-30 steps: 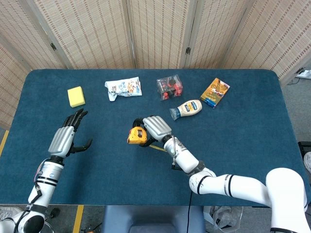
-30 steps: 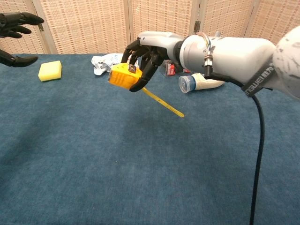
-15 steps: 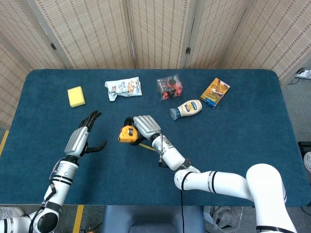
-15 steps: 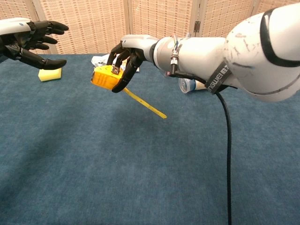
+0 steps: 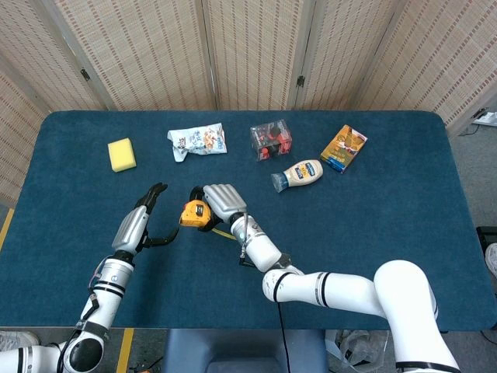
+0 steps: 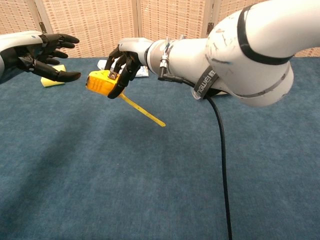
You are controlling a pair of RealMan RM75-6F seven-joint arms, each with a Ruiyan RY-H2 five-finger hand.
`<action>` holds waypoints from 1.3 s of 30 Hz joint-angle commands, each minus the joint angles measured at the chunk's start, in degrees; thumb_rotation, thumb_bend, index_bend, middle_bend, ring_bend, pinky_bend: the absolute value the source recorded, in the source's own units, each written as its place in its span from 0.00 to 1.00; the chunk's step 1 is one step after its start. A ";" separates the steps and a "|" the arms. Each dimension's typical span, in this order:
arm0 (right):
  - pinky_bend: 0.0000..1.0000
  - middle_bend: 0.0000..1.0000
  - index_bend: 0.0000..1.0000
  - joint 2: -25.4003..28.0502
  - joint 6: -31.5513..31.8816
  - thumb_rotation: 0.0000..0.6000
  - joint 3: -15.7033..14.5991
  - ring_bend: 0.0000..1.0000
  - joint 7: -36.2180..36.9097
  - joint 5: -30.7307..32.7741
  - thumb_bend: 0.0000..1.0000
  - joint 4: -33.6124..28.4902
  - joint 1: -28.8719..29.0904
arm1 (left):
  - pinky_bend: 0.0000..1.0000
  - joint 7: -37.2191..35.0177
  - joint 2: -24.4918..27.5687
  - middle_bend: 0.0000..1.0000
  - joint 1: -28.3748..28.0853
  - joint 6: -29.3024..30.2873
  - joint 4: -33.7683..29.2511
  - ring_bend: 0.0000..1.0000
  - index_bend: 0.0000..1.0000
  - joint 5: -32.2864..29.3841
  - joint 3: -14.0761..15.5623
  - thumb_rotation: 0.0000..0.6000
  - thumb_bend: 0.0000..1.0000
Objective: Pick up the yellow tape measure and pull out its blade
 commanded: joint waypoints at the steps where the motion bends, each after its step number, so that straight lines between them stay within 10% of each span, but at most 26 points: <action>1: 0.27 0.56 0.63 -0.29 0.34 1.00 -0.08 0.47 -1.50 2.10 0.18 0.78 1.40 | 0.00 -0.53 0.24 0.00 -0.29 -0.69 -0.35 0.00 0.00 -0.92 -0.02 0.96 0.36; 39: 0.27 0.56 0.63 -3.69 1.40 1.00 0.79 0.47 -3.27 7.35 0.18 4.16 4.67 | 0.00 6.87 -8.92 0.00 -4.18 5.14 6.64 0.00 0.00 -7.23 -0.86 0.96 0.37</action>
